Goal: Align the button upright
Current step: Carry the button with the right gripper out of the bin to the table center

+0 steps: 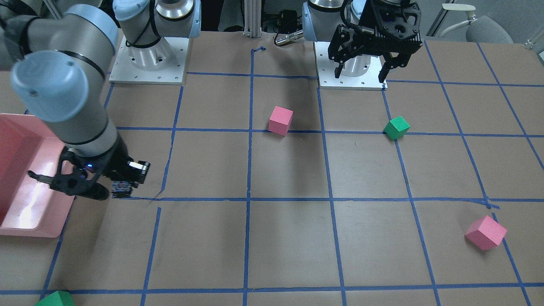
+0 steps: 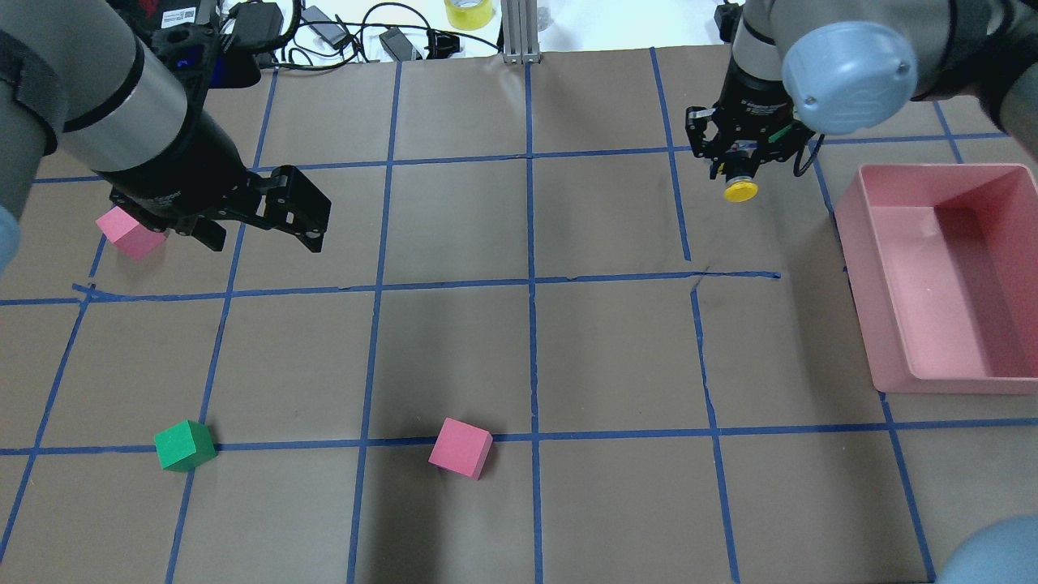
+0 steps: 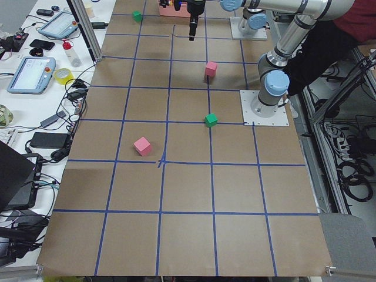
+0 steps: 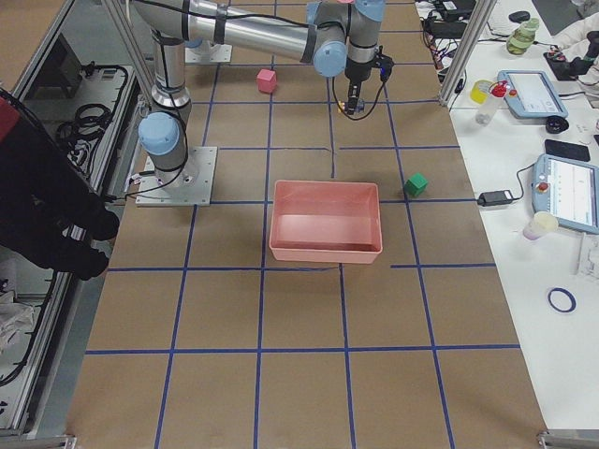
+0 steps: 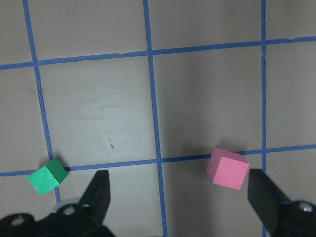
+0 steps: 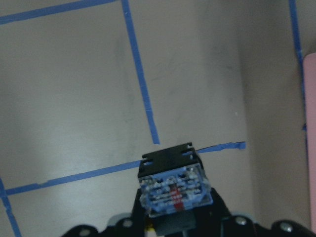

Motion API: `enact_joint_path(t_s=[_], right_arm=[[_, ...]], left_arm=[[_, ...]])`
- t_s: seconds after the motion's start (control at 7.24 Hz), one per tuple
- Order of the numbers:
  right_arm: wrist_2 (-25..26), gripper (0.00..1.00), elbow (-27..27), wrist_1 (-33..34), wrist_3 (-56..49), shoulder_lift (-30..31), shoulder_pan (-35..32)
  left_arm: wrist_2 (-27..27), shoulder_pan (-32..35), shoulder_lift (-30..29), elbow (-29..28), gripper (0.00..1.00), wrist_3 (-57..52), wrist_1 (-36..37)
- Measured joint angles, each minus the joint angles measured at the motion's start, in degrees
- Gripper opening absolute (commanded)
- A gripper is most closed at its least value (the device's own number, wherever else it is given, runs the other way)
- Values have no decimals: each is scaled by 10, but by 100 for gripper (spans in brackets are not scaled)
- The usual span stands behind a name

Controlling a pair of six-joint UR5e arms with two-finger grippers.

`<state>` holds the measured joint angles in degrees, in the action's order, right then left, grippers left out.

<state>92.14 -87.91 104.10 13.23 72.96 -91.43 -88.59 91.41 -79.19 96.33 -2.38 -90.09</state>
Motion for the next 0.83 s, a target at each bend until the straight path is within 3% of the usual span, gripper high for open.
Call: enact_joint_path(t_s=[0.28,0.83], right_arm=[[-39,0,-1,54,64,-44,-46],[-50,0,0,142,123,-104,-123]], left_arm=[[0,0,0,0,100,0,0],[0,0,0,0,100,0,0]])
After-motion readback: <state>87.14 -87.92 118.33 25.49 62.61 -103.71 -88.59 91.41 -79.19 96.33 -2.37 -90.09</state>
